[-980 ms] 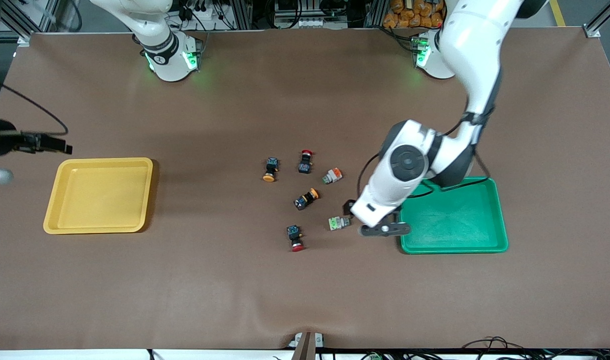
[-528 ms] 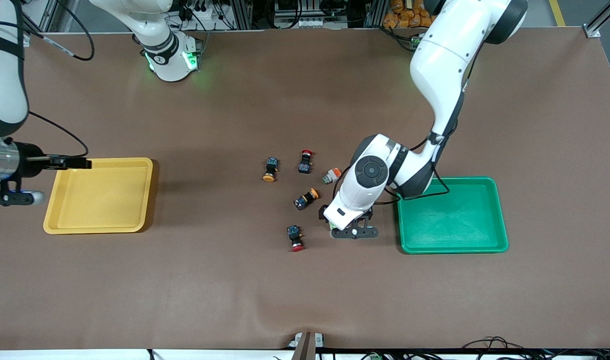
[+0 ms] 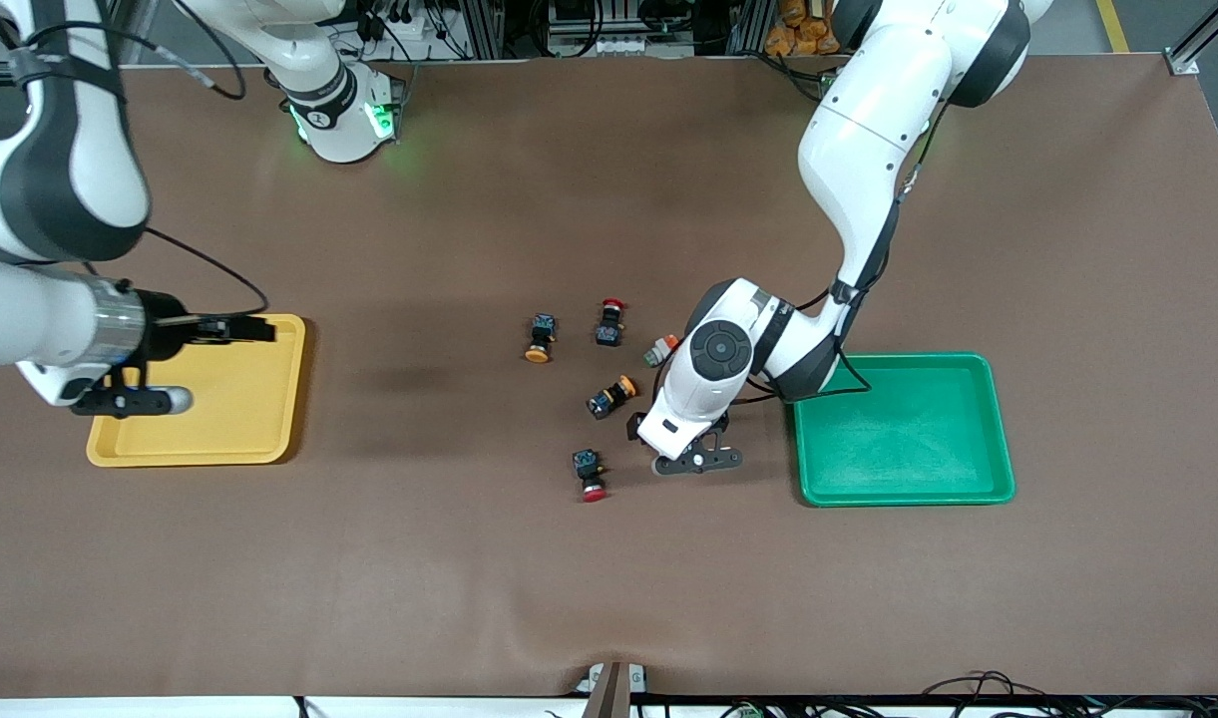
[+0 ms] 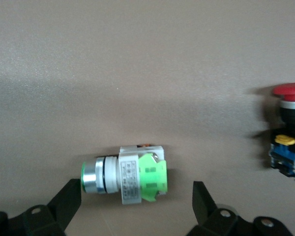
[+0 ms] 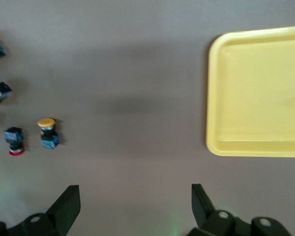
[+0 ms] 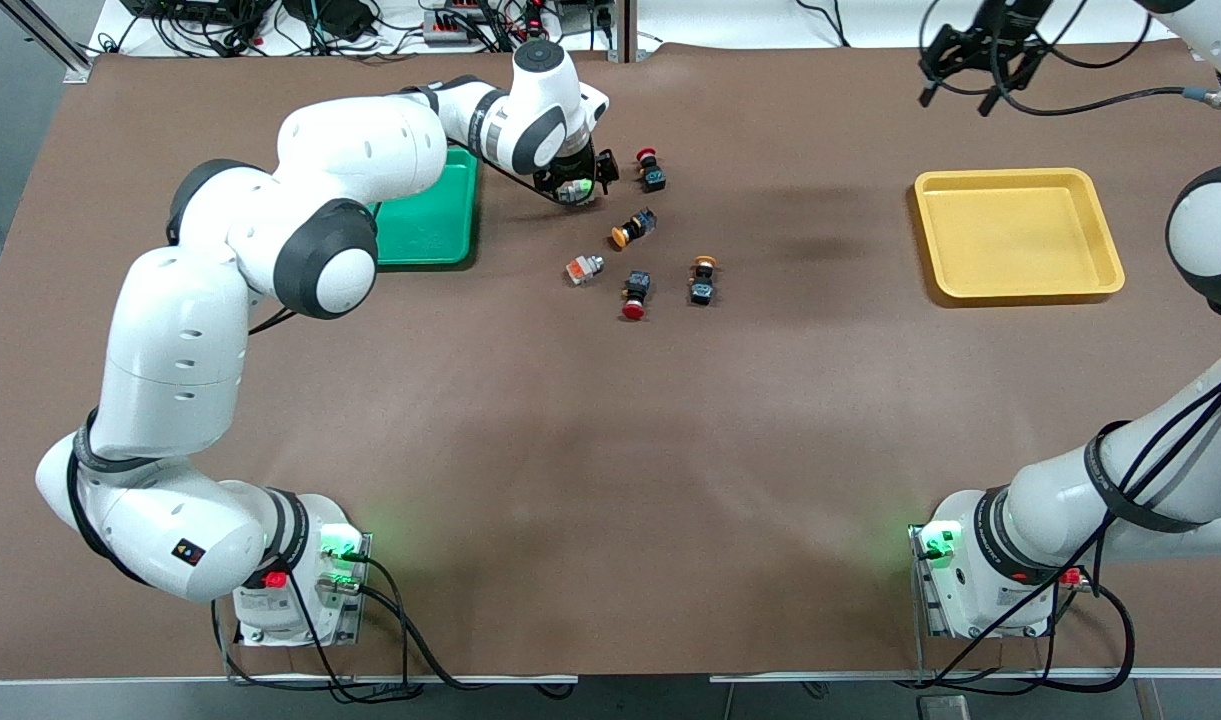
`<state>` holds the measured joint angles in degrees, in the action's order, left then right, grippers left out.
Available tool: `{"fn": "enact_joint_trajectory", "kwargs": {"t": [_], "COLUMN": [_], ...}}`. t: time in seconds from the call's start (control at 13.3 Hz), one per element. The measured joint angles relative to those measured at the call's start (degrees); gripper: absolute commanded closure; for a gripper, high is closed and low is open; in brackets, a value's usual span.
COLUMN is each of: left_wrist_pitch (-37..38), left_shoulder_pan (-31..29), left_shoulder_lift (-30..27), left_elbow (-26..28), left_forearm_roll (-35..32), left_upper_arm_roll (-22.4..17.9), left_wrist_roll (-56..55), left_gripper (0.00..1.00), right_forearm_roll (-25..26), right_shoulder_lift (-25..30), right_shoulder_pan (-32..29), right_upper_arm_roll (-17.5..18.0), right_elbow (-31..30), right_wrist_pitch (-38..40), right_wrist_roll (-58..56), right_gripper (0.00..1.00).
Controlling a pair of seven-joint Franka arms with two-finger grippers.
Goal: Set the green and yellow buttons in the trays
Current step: 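Grasp the green switch with the left gripper while the right gripper reaches the buttons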
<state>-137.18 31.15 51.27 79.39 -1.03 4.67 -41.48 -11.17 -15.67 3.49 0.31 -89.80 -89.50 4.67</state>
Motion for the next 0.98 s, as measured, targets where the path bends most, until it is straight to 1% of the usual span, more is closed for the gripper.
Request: {"fn": "enact_joint_trajectory", "kwargs": {"t": [0.23, 0.38, 0.53, 0.6, 0.68, 0.9, 0.98], "left_wrist_pitch": [-0.1, -0.1, -0.1, -0.1, -0.1, -0.2, -0.3], "left_shoulder_pan": [0.0, -0.1, -0.1, -0.1, -0.1, -0.1, -0.1], "left_shoulder_lift": [0.3, 0.3, 0.4, 0.4, 0.4, 0.4, 0.4], "left_elbow": [0.0, 0.0, 0.0, 0.0, 0.0, -0.2, -0.5], "left_forearm_roll": [0.0, 0.0, 0.0, 0.0, 0.0, 0.0, 0.0], "left_upper_arm_roll": [-0.4, -0.6, -0.6, -0.6, -0.6, -0.7, -0.9], "left_wrist_roll": [0.0, 0.0, 0.0, 0.0, 0.0, 0.0, 0.0], "left_gripper": [0.00, 0.00, 0.00, 0.02, 0.19, 0.76, 1.00], "right_forearm_roll": [-0.6, -1.6, -1.6, -1.6, -1.7, -1.8, -1.8], "right_shoulder_lift": [-1.4, -4.7, -7.7, -8.7, -9.8, -13.3, -14.1], "right_shoulder_pan": [3.0, 5.3, 8.5, 10.1, 11.6, 16.3, 17.9], "right_upper_arm_roll": [0.1, 0.1, 0.1, 0.1, 0.1, 0.1, 0.1], "right_elbow": [-0.1, -0.2, -0.1, -0.1, -0.1, -0.1, -0.1], "right_wrist_pitch": [-3.8, -7.4, -9.7, -10.7, -11.5, -14.3, -15.0], "right_wrist_roll": [1.7, 2.5, 6.8, 9.0, 10.6, 17.4, 21.4], "right_gripper": [0.00, 0.00, 0.00, 0.00, 0.00, 0.00, 0.00]}}
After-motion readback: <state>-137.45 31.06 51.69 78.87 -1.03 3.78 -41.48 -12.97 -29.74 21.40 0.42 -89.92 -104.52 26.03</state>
